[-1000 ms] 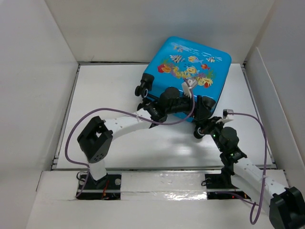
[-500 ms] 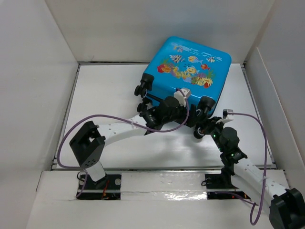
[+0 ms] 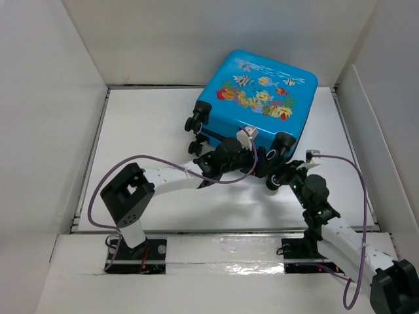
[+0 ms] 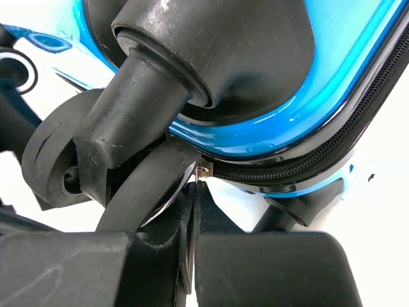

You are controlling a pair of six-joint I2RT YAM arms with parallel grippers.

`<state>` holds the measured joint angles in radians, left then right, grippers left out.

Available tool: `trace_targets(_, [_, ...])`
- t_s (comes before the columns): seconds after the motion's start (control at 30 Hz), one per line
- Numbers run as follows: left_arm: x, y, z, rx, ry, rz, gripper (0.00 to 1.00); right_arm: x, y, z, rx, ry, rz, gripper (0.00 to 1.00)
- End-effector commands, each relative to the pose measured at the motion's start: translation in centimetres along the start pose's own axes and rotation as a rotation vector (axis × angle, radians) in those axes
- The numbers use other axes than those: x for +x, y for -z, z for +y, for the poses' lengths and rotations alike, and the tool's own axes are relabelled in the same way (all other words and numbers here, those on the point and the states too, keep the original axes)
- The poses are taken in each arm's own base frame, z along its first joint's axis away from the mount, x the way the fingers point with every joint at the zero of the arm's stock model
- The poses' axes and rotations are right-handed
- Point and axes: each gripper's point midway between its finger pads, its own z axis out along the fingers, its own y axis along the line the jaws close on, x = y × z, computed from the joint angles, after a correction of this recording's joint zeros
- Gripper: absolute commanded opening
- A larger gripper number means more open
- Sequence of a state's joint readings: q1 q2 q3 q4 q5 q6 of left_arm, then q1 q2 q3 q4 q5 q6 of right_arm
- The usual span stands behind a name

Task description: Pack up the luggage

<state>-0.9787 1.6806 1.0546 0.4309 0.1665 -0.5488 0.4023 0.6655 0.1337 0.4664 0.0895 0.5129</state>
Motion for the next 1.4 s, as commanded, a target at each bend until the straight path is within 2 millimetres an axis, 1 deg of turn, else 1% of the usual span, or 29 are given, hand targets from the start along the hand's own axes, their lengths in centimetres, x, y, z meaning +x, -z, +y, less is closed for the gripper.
trace_targets(0.0, [-4.2, -0.8, -3.9, 0.138, -0.019, -0.1, 0.79, -5.1, 0.0, 3.7, -0.125, -0.012, -0.149, 0.0])
trace_targets(0.03, [-5.6, -1.1, -4.7, 0.148, -0.027, -0.126, 0.78, -5.0, 0.0, 3.8, -0.131, -0.023, -0.147, 0.0])
trace_targets(0.1, [-5.4, -2.3, -4.2, 0.125, -0.034, -0.101, 0.77, -4.4, 0.2, 3.9, -0.143, -0.032, -0.142, 0.0])
trace_targets(0.13, [-6.9, -2.7, -5.1, 0.137, -0.044, -0.125, 0.76, -4.1, 0.3, 4.0, -0.146, -0.037, -0.134, 0.0])
trace_targets(0.23, [-8.0, -4.3, -5.9, 0.155, -0.056, -0.122, 0.74, -3.1, 0.4, 4.3, -0.159, -0.033, -0.113, 0.0])
trace_targets(0.3, [-7.6, -5.5, -5.8, 0.148, -0.071, -0.08, 0.73, -2.9, 0.4, 5.1, -0.183, -0.026, -0.106, 0.0])
trace_targets(0.33, [-9.5, -5.6, -7.2, 0.173, -0.085, -0.11, 0.72, -2.4, 0.5, 5.9, -0.21, -0.017, -0.091, 0.0])
trace_targets(0.4, [-9.2, -6.5, -7.4, 0.183, -0.1, -0.074, 0.71, -1.6, 0.4, 6.6, -0.218, -0.013, -0.068, 0.0])
trace_targets(0.43, [-10.8, -6.5, -8.6, 0.207, -0.112, -0.098, 0.7, -1.6, 0.3, 6.5, -0.194, -0.019, -0.078, 0.0])
trace_targets(0.47, [-10.1, -7.2, -8.7, 0.204, -0.115, -0.079, 0.7, -1.1, 0.5, 7.5, -0.215, -0.025, -0.069, 0.0])
trace_targets(0.5, [-10.0, -7.4, -8.6, 0.196, -0.127, -0.065, 0.69, -1.1, 0.3, 7.0, -0.172, -0.031, -0.085, 0.0])
trace_targets(0.53, [-10.7, -7.4, -10.0, 0.217, -0.139, -0.076, 0.68, -0.6, 0.2, 6.9, -0.149, -0.051, -0.079, 0.0])
trace_targets(0.6, [-9.3, -8.3, -10.3, 0.223, -0.139, -0.029, 0.68, -0.4, 0.4, 7.5, -0.134, -0.082, -0.097, 0.0])
trace_targets(0.63, [-9.7, -8.3, -11.6, 0.249, -0.145, -0.031, 0.68, -0.2, 0.1, 6.7, -0.083, -0.077, -0.115, 0.0])
trace_targets(0.7, [-8.3, -8.9, -11.5, 0.264, -0.134, 0.04, 0.68, -0.9, -0.3, 7.2, -0.074, -0.088, -0.155, 0.0])
trace_targets(0.87, [-7.6, -8.3, -13.3, 0.314, -0.114, 0.099, 0.78, -1.2, -3.2, 7.5, -0.014, -0.085, -0.242, 0.0])
trace_targets(0.93, [-7.4, -7.8, -13.6, 0.327, -0.112, 0.125, 0.85, -0.9, -4.0, 9.1, -0.055, -0.082, -0.254, 0.0])
trace_targets(0.97, [-7.5, -7.2, -13.6, 0.32, -0.127, 0.134, 0.87, -2.2, -4.0, 9.9, -0.094, -0.109, -0.316, 0.0])
trace_targets(1.0, [-7.9, -6.6, -13.2, 0.315, -0.13, 0.139, 0.89, -0.6, -4.2, 9.8, -0.098, -0.093, -0.283, 0.0])
trace_targets(1.03, [-7.5, -6.3, -11.7, 0.288, -0.124, 0.152, 0.92, -0.4, -4.2, 9.7, -0.096, -0.103, -0.279, 0.0])
trace_targets(1.1, [-10.7, -3.7, -11.7, 0.269, -0.135, 0.039, 0.95, 1.0, -4.2, 9.1, -0.063, -0.118, -0.229, 0.0])
trace_targets(1.13, [-9.7, -3.3, -8.3, 0.208, -0.103, 0.047, 0.98, 1.2, -4.0, 8.6, -0.045, -0.125, -0.223, 0.0])
trace_targets(1.17, [-12.3, -0.8, -8.5, 0.215, -0.096, -0.03, 0.98, 1.3, -3.8, 8.3, -0.038, -0.122, -0.221, 0.0])
trace_targets(1.2, [-13.8, 0.2, -8.0, 0.222, -0.063, -0.09, 0.98, 1.3, -3.5, 8.0, -0.034, -0.121, -0.221, 0.0])
trace_targets(1.23, [-13.6, 0.9, -3.8, 0.155, -0.016, -0.098, 0.98, 0.8, -3.2, 7.6, -0.034, -0.125, -0.232, 0.0])
trace_targets(1.27, [-15.7, 3.3, -4.0, 0.165, -0.009, -0.168, 0.98, 1.1, -3.1, 7.6, -0.033, -0.123, -0.214, 0.0])
trace_targets(1.3, [-16.8, 4.4, -2.9, 0.152, 0.021, -0.224, 0.98, 0.9, -3.1, 7.2, -0.023, -0.123, -0.214, 0.0])
trace_targets(1.33, [-15.7, 5.2, -0.8, 0.114, 0.05, -0.221, 0.98, 0.6, -3.1, 7.0, -0.02, -0.124, -0.213, 0.0])
trace_targets(1.37, [-17.8, 7.8, 0.0, 0.106, 0.052, -0.292, 0.98, 0.5, -2.9, 7.0, -0.021, -0.118, -0.201, 0.0])
